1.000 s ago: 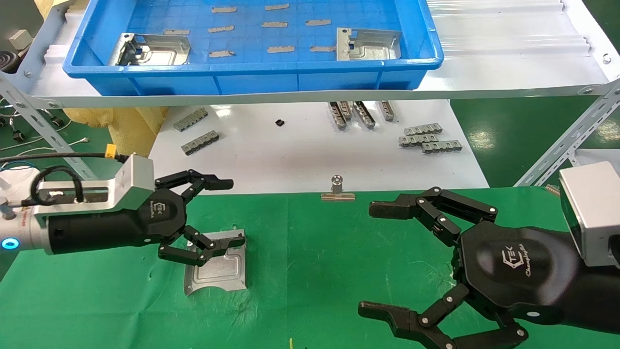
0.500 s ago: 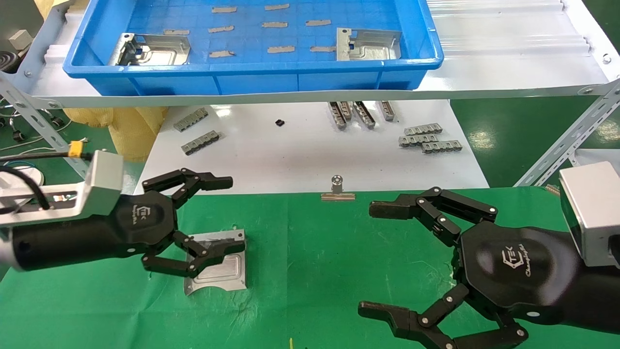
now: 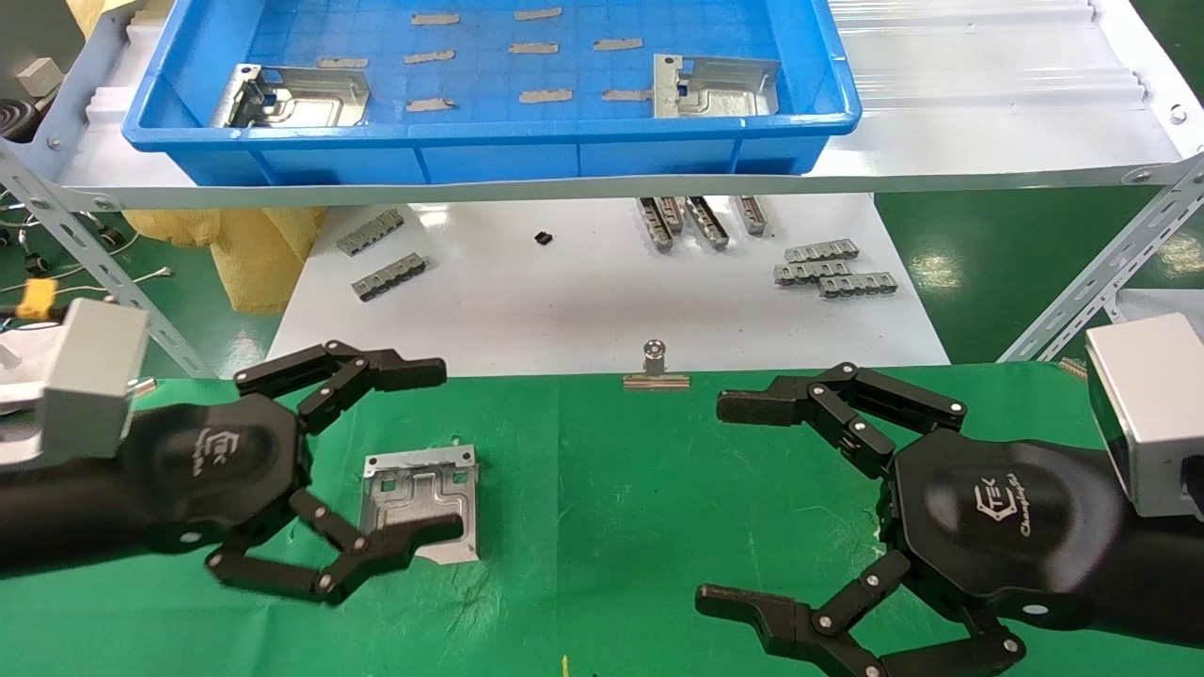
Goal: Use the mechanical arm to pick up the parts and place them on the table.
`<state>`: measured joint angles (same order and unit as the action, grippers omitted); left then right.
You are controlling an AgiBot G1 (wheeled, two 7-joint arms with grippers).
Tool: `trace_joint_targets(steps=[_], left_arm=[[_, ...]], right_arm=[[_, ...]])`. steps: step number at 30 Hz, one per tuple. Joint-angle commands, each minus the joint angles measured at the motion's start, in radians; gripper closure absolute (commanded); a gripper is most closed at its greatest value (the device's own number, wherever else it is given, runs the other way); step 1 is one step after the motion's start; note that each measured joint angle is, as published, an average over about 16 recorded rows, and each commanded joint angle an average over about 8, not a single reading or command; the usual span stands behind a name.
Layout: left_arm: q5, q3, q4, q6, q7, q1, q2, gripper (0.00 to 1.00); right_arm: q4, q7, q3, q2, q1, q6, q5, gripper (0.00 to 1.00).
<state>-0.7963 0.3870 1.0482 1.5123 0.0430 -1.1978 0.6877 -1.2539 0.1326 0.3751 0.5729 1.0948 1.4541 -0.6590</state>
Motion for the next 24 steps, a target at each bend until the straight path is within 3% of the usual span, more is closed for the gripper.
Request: trace_joint_targets(steps=[1, 13, 24], left_arm=[[0.012, -0.02, 0.043, -0.003, 0.027, 0.023, -0.014, 0.0], [0.073, -0.118, 0.261, -0.017, 0.154, 0.136, -0.084, 0.0], [0.075, -0.12, 0.262, -0.019, 0.153, 0.138, -0.085, 0.0]], right_arm=[[0.0, 0.0, 0.0, 0.0, 0.0, 0.0, 0.0, 0.0], [0.0, 0.0, 0.0, 0.0, 0.0, 0.0, 0.0, 0.0], [0.0, 0.0, 0.0, 0.0, 0.0, 0.0, 0.0, 0.0]])
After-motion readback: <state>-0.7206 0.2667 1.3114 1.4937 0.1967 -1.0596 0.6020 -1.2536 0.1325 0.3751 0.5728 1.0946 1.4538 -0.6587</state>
